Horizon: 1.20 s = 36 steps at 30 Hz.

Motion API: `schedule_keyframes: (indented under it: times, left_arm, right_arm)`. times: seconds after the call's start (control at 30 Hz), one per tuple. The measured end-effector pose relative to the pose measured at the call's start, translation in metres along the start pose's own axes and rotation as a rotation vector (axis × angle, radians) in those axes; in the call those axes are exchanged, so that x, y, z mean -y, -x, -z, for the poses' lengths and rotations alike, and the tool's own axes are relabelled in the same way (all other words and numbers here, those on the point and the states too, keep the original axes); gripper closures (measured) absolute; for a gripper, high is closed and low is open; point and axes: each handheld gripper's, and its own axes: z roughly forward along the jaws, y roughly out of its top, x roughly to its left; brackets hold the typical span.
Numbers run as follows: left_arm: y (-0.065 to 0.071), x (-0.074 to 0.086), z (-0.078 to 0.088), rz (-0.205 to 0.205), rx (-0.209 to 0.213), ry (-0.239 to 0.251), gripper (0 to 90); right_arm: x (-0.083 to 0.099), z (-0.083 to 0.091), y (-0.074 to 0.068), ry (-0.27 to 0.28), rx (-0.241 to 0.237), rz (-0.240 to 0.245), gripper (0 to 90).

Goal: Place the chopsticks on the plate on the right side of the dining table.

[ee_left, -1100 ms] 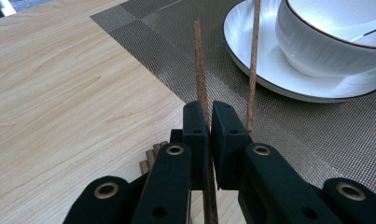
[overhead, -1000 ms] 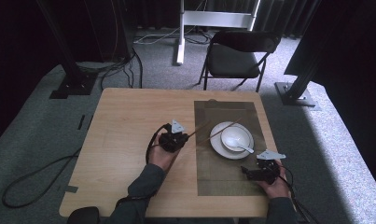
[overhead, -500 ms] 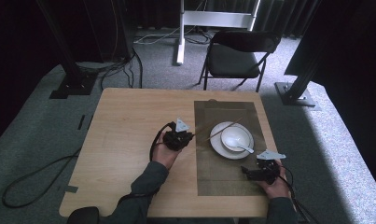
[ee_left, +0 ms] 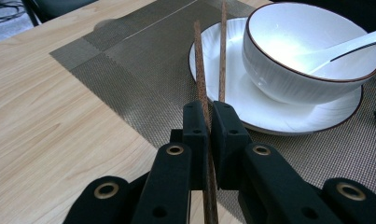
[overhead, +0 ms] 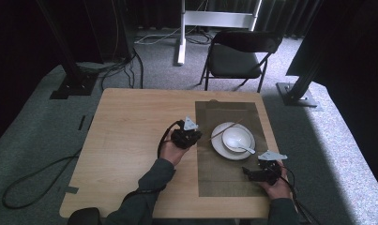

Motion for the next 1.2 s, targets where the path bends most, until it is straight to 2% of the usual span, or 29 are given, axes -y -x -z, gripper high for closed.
schedule_keyframes:
  times: [0.23,0.57,0.93,1.2]
  left_arm:
    - [0.002,-0.003,-0.007,0.002,0.011,0.001,85.3]
    - [0.003,-0.015,-0.022,-0.018,0.032,0.004,85.3]
    - [0.003,-0.019,-0.040,-0.017,0.049,-0.020,85.3]
    - [0.001,-0.018,-0.052,-0.014,0.059,-0.060,85.2]
  right_arm:
    - [0.000,0.000,0.000,0.000,0.000,0.000,11.5]
    - [0.000,0.000,0.000,0.000,0.000,0.000,11.5]
    - [0.000,0.000,0.000,0.000,0.000,0.000,11.5]
    - [0.000,0.000,0.000,0.000,0.000,0.000,11.5]
